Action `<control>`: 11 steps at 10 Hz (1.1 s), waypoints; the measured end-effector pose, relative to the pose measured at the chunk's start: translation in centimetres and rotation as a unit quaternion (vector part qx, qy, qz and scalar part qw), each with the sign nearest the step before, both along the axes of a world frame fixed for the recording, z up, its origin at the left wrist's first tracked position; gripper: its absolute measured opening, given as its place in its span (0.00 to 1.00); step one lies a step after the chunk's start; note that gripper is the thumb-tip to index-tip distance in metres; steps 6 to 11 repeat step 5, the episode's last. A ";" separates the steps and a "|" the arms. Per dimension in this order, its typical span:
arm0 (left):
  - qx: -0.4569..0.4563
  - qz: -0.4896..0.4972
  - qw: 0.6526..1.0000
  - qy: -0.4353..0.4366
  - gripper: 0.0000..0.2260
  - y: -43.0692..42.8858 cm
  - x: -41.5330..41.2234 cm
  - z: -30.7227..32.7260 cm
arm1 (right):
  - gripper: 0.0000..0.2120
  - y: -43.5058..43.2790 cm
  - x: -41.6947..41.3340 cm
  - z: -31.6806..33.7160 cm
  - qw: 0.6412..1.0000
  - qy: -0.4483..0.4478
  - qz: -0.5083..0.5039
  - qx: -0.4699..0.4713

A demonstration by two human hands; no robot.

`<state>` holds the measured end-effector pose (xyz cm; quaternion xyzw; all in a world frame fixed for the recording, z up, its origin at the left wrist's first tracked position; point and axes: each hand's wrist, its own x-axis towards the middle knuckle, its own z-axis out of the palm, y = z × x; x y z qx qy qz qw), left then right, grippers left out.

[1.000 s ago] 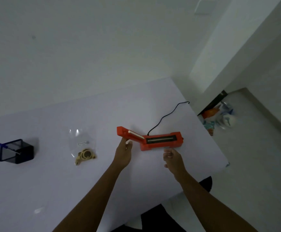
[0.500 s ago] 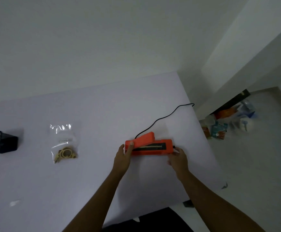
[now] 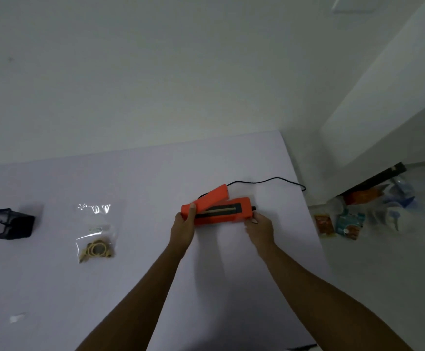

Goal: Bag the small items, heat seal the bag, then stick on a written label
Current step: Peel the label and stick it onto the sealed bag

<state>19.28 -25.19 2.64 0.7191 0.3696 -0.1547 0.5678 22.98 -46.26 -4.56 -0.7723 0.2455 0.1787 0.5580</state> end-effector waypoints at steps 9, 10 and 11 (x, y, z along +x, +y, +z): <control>0.026 -0.079 0.997 0.008 0.37 2.0 1.8 1.5 | 0.15 1.0 0.9 1.5 0.999 -0.032 0.022 0.000; 0.026 -0.079 0.997 0.008 0.37 2.0 1.8 1.5 | 0.15 1.0 0.9 1.5 0.999 -0.032 0.022 0.000; 0.026 -0.079 0.997 0.008 0.37 2.0 1.8 1.5 | 0.15 1.0 0.9 1.5 0.999 -0.032 0.022 0.000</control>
